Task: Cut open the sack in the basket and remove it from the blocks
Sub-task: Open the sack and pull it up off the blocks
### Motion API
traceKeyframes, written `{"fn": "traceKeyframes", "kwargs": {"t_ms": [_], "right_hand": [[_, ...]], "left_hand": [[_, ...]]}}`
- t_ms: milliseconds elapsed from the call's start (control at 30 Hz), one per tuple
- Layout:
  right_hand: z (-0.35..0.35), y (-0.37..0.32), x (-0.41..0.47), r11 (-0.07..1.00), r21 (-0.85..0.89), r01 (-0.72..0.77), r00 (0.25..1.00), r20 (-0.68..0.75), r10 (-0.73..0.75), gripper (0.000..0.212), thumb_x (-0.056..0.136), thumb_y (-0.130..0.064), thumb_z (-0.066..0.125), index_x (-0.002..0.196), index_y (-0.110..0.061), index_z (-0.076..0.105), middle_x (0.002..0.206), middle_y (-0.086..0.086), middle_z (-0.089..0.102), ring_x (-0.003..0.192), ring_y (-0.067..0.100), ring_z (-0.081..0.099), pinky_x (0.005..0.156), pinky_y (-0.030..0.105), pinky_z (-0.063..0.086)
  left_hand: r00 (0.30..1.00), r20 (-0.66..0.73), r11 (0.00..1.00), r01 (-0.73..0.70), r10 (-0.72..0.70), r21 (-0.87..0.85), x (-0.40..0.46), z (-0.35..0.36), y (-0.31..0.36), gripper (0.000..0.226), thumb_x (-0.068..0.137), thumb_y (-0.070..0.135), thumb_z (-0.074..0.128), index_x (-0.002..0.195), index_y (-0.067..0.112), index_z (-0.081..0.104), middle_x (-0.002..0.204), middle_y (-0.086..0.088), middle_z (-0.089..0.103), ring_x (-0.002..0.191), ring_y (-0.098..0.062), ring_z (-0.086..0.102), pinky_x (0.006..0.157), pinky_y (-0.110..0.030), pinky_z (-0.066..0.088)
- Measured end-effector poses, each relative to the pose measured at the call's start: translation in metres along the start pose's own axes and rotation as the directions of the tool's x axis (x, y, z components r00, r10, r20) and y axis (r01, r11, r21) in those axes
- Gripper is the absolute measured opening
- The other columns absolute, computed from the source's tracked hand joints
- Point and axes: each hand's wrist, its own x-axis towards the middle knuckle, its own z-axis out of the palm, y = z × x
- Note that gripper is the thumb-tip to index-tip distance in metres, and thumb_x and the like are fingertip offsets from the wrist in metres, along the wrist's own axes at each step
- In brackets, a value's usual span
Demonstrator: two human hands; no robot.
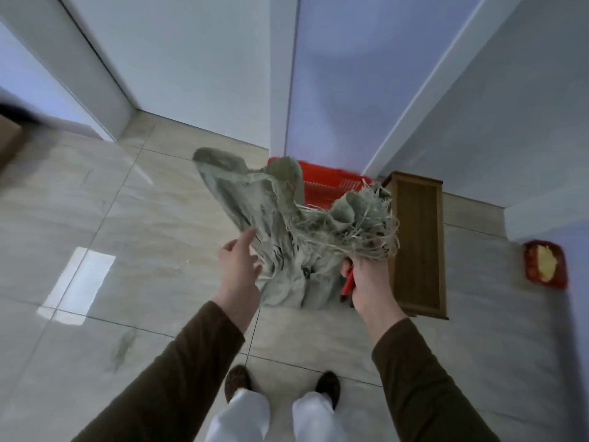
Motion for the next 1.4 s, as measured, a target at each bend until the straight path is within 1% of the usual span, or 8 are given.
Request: {"fn": "traceKeyframes", "kwargs": {"t_ms": [167, 400, 600, 733, 867, 1067, 1233, 1400], "right_hand": [[-0.008, -0.009, -0.051, 0.994, -0.111, 0.005, 0.999, 0.043, 0.0, 0.026, 0.105, -0.021, 0.054, 0.079, -0.018, 0.055, 0.056, -0.002, 0.046, 0.05, 0.013, 0.04, 0.05, 0.029, 0.032], [-0.092, -0.008, -0.065, 0.837, -0.547, 0.001, 0.951, 0.259, 0.168, 0.014, 0.092, -0.019, 0.079, 0.097, -0.017, 0.066, 0.074, -0.001, 0.062, 0.058, 0.014, 0.053, 0.051, 0.025, 0.038], [-0.18, -0.03, -0.009, 0.01, -0.992, 0.126, 0.936, 0.122, 0.331, 0.027, 0.092, -0.019, 0.075, 0.116, -0.018, 0.062, 0.106, 0.007, 0.065, 0.094, 0.023, 0.065, 0.091, 0.039, 0.06], [-0.182, -0.057, 0.016, 0.171, -0.972, 0.161, 0.985, 0.146, -0.095, 0.011, 0.1, -0.021, 0.064, 0.11, -0.015, 0.064, 0.097, 0.007, 0.065, 0.08, 0.022, 0.068, 0.08, 0.043, 0.062], [-0.125, -0.088, -0.003, 0.382, -0.586, 0.715, 0.69, 0.5, -0.524, 0.052, 0.094, -0.047, 0.069, 0.141, -0.034, 0.05, 0.129, -0.007, 0.052, 0.091, 0.0, 0.057, 0.073, 0.012, 0.045], [-0.047, -0.105, -0.014, -0.298, -0.576, 0.761, 0.533, 0.817, -0.219, 0.042, 0.094, -0.046, 0.07, 0.127, -0.021, 0.064, 0.126, 0.002, 0.06, 0.098, 0.02, 0.064, 0.084, 0.041, 0.058], [-0.059, -0.12, 0.008, 0.046, -0.737, 0.675, 0.722, 0.646, -0.25, 0.02, 0.103, -0.037, 0.062, 0.107, -0.019, 0.067, 0.092, -0.003, 0.067, 0.082, 0.023, 0.065, 0.072, 0.031, 0.048], [-0.079, -0.132, -0.001, 0.842, -0.374, 0.388, 0.8, 0.591, -0.106, 0.003, 0.1, -0.021, 0.069, 0.098, -0.019, 0.067, 0.064, -0.009, 0.074, 0.053, 0.006, 0.07, 0.049, 0.02, 0.052]], "left_hand": [[0.885, 0.445, 0.988, 0.086, -0.134, 0.128, -0.081, 0.04, -0.022, 0.079, 0.082, 0.065, 0.077, 0.147, 0.027, 0.051, 0.13, 0.004, 0.071, 0.117, -0.018, 0.066, 0.096, -0.035, 0.052], [0.983, 0.164, 0.99, 0.097, -0.079, -0.102, -0.079, 0.067, -0.038, 0.03, 0.104, -0.003, 0.055, 0.134, -0.002, 0.06, 0.092, -0.01, 0.074, 0.061, -0.016, 0.074, 0.047, -0.023, 0.057], [0.984, 0.162, 0.98, -0.046, 0.078, -0.196, -0.097, 0.067, -0.072, 0.027, 0.106, -0.004, 0.049, 0.129, 0.004, 0.061, 0.097, -0.004, 0.08, 0.078, -0.013, 0.08, 0.063, -0.024, 0.062], [0.977, 0.179, 0.979, -0.083, 0.118, -0.188, -0.097, 0.068, -0.081, 0.023, 0.106, -0.002, 0.049, 0.121, 0.008, 0.063, 0.093, -0.001, 0.084, 0.084, -0.014, 0.081, 0.068, -0.024, 0.063], [0.97, 0.183, 0.987, -0.157, 0.16, -0.033, -0.095, 0.068, -0.084, 0.031, 0.103, -0.001, 0.058, 0.134, 0.001, 0.061, 0.117, -0.012, 0.079, 0.1, -0.022, 0.079, 0.085, -0.033, 0.064], [0.947, 0.232, 0.955, -0.26, 0.222, 0.146, -0.086, 0.062, -0.079, 0.019, 0.103, 0.003, 0.061, 0.121, 0.006, 0.067, 0.114, -0.018, 0.077, 0.102, -0.033, 0.074, 0.097, -0.048, 0.061], [0.905, 0.208, 0.872, -0.416, 0.371, 0.257, -0.076, 0.03, -0.051, 0.028, 0.105, 0.002, 0.055, 0.124, 0.016, 0.07, 0.094, 0.001, 0.076, 0.086, -0.026, 0.063, 0.08, -0.044, 0.056], [0.787, 0.254, 0.766, -0.611, 0.562, 0.201, -0.086, 0.001, -0.007, 0.04, 0.095, 0.002, 0.063, 0.097, 0.038, 0.079, 0.077, 0.013, 0.076, 0.06, -0.003, 0.065, 0.052, -0.02, 0.052]]}}
